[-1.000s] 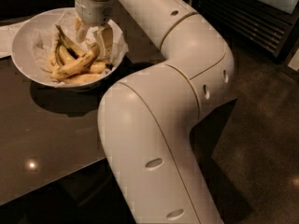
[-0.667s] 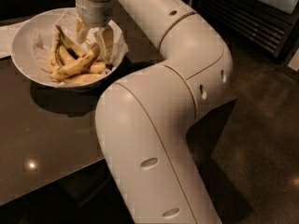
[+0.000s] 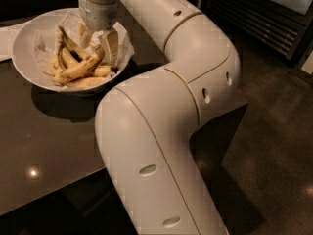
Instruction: Pick banana from white bowl
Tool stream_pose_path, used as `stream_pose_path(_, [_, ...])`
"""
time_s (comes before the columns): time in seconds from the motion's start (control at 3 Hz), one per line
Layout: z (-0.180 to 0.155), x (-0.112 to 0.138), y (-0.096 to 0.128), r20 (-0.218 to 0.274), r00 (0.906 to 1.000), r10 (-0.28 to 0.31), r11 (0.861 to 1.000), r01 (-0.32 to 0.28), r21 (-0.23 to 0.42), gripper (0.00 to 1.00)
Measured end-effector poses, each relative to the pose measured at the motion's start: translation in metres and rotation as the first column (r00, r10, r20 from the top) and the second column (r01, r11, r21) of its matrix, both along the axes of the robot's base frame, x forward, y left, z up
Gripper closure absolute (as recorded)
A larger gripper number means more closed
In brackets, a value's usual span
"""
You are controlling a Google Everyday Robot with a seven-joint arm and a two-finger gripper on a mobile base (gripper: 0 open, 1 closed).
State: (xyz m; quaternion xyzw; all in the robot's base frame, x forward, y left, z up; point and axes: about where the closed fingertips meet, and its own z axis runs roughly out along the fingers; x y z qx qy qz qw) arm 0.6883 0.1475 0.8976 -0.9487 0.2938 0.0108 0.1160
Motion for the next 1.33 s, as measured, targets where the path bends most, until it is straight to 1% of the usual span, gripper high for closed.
stream_pose_path(0.67, [-0.0075,0.0024,0.0002,-0.008,0.9997,0.025,1.0,-0.025,-0.014,0.38])
stream_pose_path(1.0, [-0.0075,0.0024,0.0002,-0.008,0.9997,0.025,1.0,-0.025,-0.014,0.37])
stream_pose_path(1.33, [-0.0045,0.0024,0.0002,-0.008,0.9997,0.025,1.0,-0.025,-0.014,0.55])
